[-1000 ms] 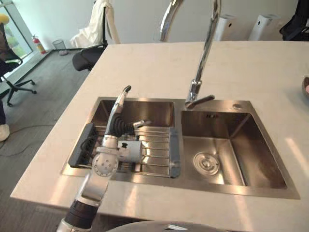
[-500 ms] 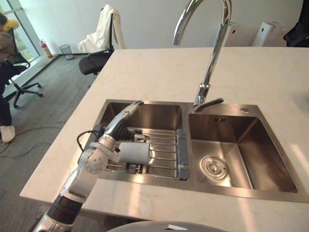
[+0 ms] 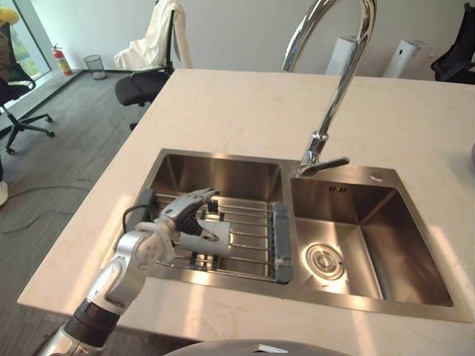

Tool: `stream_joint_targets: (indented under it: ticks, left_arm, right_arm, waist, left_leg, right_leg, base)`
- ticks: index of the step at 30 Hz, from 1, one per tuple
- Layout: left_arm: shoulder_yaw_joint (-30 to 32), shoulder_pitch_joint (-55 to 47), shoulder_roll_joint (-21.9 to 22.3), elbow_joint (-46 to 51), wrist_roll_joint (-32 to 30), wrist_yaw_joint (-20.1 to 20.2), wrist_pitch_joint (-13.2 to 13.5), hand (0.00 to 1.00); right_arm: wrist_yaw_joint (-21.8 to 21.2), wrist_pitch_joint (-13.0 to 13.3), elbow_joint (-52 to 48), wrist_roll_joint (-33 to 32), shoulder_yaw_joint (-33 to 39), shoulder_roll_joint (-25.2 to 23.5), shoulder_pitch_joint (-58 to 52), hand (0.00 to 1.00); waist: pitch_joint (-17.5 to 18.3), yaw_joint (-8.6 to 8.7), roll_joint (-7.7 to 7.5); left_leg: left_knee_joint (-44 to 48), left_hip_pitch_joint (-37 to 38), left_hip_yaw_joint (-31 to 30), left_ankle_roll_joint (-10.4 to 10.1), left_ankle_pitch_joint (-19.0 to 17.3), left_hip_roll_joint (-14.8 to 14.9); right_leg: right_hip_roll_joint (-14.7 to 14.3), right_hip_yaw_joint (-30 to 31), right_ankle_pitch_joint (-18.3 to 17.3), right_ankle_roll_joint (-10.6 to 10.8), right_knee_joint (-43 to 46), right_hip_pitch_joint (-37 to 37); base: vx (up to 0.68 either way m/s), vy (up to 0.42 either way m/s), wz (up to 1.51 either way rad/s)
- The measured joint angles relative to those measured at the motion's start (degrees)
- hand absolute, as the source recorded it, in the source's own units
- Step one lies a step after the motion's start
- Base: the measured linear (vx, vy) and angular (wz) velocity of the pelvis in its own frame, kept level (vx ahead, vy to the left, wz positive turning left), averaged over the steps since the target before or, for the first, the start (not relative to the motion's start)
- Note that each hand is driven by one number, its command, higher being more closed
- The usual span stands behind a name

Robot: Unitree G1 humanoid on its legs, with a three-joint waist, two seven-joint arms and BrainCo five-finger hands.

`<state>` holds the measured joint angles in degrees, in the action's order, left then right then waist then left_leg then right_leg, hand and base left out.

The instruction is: Walk over to the sink, pick up the cup, carry it to the dishwasher, place the cup inside the dishwasher, then close the dishwasher door

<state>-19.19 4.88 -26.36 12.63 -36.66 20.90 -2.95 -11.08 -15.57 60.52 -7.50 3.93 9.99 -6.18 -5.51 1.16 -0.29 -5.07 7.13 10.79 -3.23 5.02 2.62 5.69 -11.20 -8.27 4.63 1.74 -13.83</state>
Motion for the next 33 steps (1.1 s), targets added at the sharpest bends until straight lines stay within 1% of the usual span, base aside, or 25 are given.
stream_joint_targets:
  ticks: [5, 12, 17, 23, 28, 30, 33]
  left_arm:
    - [-1.54, -0.06, 0.00, -0.02, -2.50, 2.04, -0.23, 0.00]
    - [-2.03, -0.12, -0.05, -0.34, -4.09, 4.55, -0.23, 0.00]
    - [-3.50, -0.95, -0.07, -0.34, -4.32, 4.97, -0.15, 0.00]
    - [-4.12, -2.94, -0.07, -2.37, -7.55, 4.96, -0.09, 0.00]
    - [-5.76, -3.23, 0.75, -4.82, -11.42, 2.82, -0.26, 0.00]
    - [-5.88, -3.55, 1.48, -6.04, -12.54, 1.47, -0.26, 0.00]
    - [-6.07, -3.49, 3.24, -10.03, -15.42, -1.46, -0.98, 0.00]
  right_arm:
    - [-0.02, -1.14, 0.07, 0.00, -0.64, 0.06, 0.52, 0.00]
    - [-0.03, -0.99, 0.31, 0.00, -0.62, 0.06, 0.66, 0.00]
    - [-0.02, -0.92, 0.31, 0.00, -0.62, 0.11, 0.73, 0.00]
    - [-0.02, -0.89, 0.37, 0.01, -0.62, 0.10, 0.75, 0.00]
    - [-0.02, -0.90, 0.72, 0.02, -0.64, 0.05, 0.76, 0.00]
    - [-0.02, -0.91, 0.84, 0.03, -0.83, 0.02, 0.74, 0.00]
    - [-0.06, -1.27, 0.84, 0.04, -1.30, 0.03, 0.80, 0.00]
  waist:
    - [0.17, 0.20, 0.20]
    - [0.24, 0.44, 0.08]
    - [0.26, 0.70, 0.06]
    - [0.38, 0.86, 0.01]
    - [0.84, 0.96, -0.36]
    - [1.21, 1.03, -0.50]
    - [1.85, 1.20, -0.50]
  left_leg:
    - [0.00, -0.03, 0.06, 0.02, -0.03, 0.05]
    - [0.00, -0.13, 0.16, 0.09, -0.10, -0.03]
    - [0.00, -0.20, 0.19, 0.11, -0.15, -0.04]
    - [0.00, -0.40, 0.21, 0.11, -0.19, -0.05]
    - [-0.01, -0.47, 0.21, 0.11, -0.19, -0.06]
    - [-0.01, -0.49, 0.22, 0.11, -0.19, -0.05]
    - [-0.01, -0.46, 0.30, 0.10, -0.20, -0.04]
  right_leg:
    - [-0.05, 0.00, 0.28, 0.02, -0.46, -0.15]
    - [0.02, 0.06, 0.39, 0.09, -0.70, -0.14]
    - [0.02, 0.06, 0.41, 0.11, -0.83, -0.12]
    - [0.03, 0.06, 0.42, 0.12, -0.90, 0.04]
    - [0.03, 0.05, 0.42, 0.13, -0.95, 0.08]
    - [0.02, 0.06, 0.42, 0.13, -0.96, 0.09]
    - [0.01, 0.16, 0.42, 0.13, -0.94, 0.10]
  base:
    - [-0.04, -0.004, -0.01]
    - [0.00, 0.000, 0.00]
    - [0.00, 0.000, 0.00]
    - [0.00, 0.000, 0.00]
    - [0.00, 0.000, 0.00]
    - [0.00, 0.000, 0.00]
    - [0.00, 0.000, 0.00]
